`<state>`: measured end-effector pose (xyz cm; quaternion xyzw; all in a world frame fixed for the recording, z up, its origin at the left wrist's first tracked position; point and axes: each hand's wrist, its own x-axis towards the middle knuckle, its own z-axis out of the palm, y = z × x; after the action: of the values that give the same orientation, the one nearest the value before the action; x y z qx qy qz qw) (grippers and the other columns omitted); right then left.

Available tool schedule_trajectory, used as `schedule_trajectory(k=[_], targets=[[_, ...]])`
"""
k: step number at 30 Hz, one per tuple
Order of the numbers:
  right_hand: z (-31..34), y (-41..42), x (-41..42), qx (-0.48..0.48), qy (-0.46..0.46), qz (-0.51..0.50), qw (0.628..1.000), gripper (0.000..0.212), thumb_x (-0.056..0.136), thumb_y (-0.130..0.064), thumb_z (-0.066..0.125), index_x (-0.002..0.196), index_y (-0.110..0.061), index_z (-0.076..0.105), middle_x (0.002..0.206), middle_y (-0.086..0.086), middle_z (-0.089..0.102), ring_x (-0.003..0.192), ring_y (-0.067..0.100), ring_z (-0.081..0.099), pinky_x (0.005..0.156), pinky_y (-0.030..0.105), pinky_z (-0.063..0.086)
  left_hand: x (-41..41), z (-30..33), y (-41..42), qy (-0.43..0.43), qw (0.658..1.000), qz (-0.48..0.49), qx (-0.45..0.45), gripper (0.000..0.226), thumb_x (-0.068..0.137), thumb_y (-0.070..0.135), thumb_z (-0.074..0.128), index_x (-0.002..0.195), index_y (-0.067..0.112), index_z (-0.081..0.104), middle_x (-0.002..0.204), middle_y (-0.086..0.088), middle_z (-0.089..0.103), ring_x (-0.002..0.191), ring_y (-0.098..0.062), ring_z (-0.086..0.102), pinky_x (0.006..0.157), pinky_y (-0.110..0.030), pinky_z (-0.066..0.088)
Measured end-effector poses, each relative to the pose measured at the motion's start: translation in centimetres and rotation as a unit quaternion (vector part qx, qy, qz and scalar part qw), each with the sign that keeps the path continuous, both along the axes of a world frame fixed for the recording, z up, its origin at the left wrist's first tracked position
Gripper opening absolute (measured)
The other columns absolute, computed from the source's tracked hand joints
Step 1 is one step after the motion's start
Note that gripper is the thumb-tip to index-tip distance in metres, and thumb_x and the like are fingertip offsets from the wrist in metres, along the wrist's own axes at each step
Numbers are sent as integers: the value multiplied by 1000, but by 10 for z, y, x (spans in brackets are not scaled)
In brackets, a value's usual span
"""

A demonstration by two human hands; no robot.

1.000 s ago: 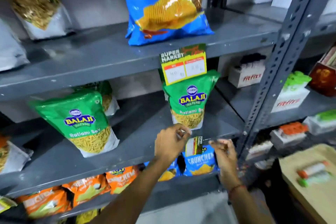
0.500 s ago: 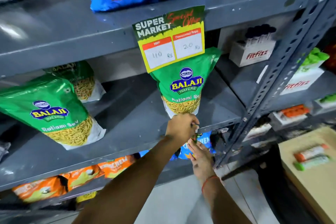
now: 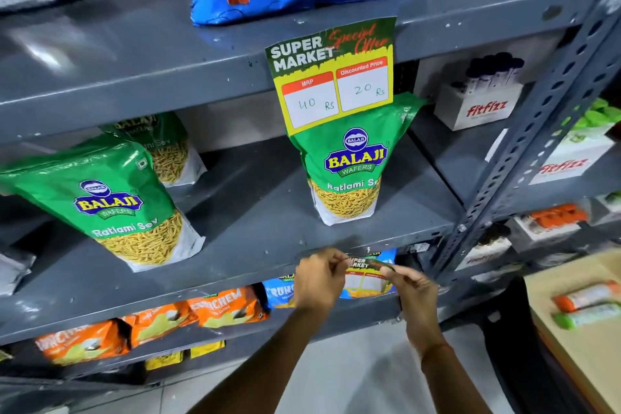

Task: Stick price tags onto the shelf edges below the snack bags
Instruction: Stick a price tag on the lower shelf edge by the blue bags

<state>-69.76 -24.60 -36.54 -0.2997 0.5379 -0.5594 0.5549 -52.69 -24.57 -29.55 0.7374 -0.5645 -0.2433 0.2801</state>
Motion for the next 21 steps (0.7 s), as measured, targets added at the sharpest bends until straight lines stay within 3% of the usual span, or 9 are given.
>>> schedule_trajectory(k=[4, 8, 11, 17, 21], targets=[[-12, 3, -8, 20, 59, 24, 998, 19, 70, -10, 81, 88, -8, 78, 88, 16, 77, 82, 31, 71, 81, 43, 57, -4, -22, 19, 35, 998, 45, 34, 15, 79, 36, 72, 83, 21, 76, 79, 1, 79, 75, -20, 73, 67, -33, 57], [-4, 2, -4, 35, 97, 9, 995, 24, 71, -4, 80, 92, -14, 74, 79, 7, 77, 74, 30, 72, 71, 42, 59, -9, -28, 25, 81, 992, 87, 32, 12, 81, 29, 73, 81, 18, 77, 79, 1, 79, 74, -16, 72, 65, -28, 54], [5, -4, -2, 6, 148, -1, 989, 13, 72, -8, 81, 76, -15, 70, 77, 13, 75, 74, 32, 70, 73, 43, 57, -10, -23, 21, 107, 988, 114, 14, 9, 82, 27, 73, 79, 18, 77, 78, 0, 79, 73, -16, 72, 66, -30, 56], [26, -17, 4, -32, 148, -35, 988, 6, 75, -11, 79, 75, -12, 73, 73, 11, 73, 65, 15, 66, 68, 35, 54, -16, -12, 12, 114, 983, 141, -34, 8, 83, 24, 73, 79, 19, 78, 78, 1, 79, 71, -16, 72, 67, -33, 59], [23, -27, 8, -10, 157, -64, 985, 6, 74, -17, 80, 75, -17, 73, 76, 11, 74, 68, 24, 69, 64, 36, 57, -19, -11, 5, 108, 982, 154, -36, 9, 84, 25, 71, 81, 19, 78, 80, 0, 80, 74, -18, 73, 68, -32, 59]])
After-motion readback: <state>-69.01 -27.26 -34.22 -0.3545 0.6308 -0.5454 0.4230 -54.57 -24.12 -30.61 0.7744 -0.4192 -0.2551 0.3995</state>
